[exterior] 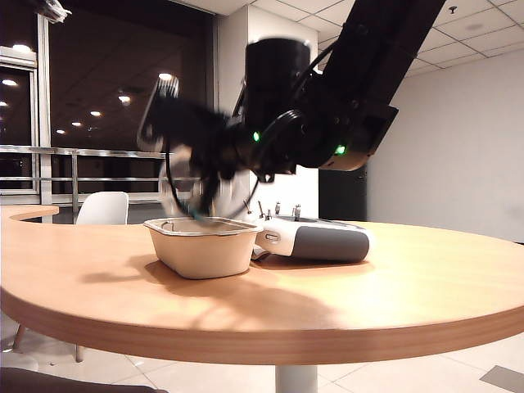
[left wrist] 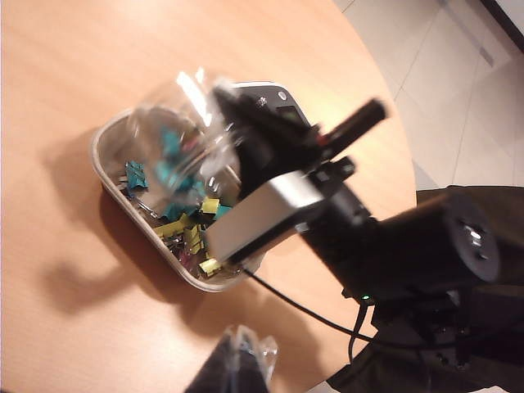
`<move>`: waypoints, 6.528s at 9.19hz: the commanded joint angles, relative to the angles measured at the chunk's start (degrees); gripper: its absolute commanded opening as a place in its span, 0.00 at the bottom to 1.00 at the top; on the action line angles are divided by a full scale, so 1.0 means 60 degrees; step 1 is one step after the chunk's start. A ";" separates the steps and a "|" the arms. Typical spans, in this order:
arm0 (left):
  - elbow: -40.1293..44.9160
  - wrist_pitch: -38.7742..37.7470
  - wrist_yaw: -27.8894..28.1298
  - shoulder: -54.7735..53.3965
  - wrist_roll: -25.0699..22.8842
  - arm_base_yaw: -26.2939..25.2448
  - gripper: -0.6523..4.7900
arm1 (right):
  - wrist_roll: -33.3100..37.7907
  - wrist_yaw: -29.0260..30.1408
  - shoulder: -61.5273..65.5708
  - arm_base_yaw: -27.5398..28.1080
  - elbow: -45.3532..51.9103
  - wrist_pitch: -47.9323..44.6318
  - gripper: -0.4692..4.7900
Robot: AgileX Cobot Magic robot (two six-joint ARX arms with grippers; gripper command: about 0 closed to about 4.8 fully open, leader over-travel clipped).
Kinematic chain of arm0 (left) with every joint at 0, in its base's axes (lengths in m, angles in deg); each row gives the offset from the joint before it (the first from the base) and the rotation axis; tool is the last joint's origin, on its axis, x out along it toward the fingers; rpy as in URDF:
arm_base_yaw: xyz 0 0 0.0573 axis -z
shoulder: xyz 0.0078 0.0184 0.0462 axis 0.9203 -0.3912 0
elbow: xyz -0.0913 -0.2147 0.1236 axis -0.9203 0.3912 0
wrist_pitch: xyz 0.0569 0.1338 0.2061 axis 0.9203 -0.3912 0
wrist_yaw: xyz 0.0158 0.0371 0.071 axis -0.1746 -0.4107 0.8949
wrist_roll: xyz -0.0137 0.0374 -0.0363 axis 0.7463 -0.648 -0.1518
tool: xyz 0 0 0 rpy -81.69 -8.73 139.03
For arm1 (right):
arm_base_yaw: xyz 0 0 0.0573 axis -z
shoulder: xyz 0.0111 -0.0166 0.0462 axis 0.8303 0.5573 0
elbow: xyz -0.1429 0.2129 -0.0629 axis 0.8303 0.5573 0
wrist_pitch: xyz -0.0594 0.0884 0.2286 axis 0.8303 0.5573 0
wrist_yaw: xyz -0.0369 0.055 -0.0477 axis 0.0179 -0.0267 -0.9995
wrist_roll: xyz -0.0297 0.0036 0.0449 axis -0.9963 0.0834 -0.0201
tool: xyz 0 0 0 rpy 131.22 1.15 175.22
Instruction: Pick up the box filled with clips, pour some clips from it into the rectangular paper box, and then put the clip box back on the table.
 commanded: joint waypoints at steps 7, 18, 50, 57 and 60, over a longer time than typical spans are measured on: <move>-0.0040 -0.0025 -0.0055 0.0018 -0.0044 0.0004 0.11 | -0.6288 0.1188 0.0295 -0.0193 0.0000 -0.3453 0.08; -0.0040 -0.0051 -0.0055 0.0018 -0.0047 0.0124 0.11 | -0.6218 0.0721 0.0299 -0.0073 0.0000 -0.1982 0.08; 0.0976 0.1228 0.4441 0.3748 -0.1749 0.0124 0.11 | 1.0233 0.1523 -0.8338 0.5326 -0.2331 1.5114 0.08; 0.5792 0.1705 0.4572 0.9278 -0.1661 0.0120 0.11 | 1.0335 0.1239 -1.5657 0.4258 0.6492 1.1744 0.08; 0.6878 0.2597 0.4561 0.9278 -0.1719 0.0124 0.11 | 1.0346 0.0565 -1.8797 0.4255 0.8914 1.1792 0.24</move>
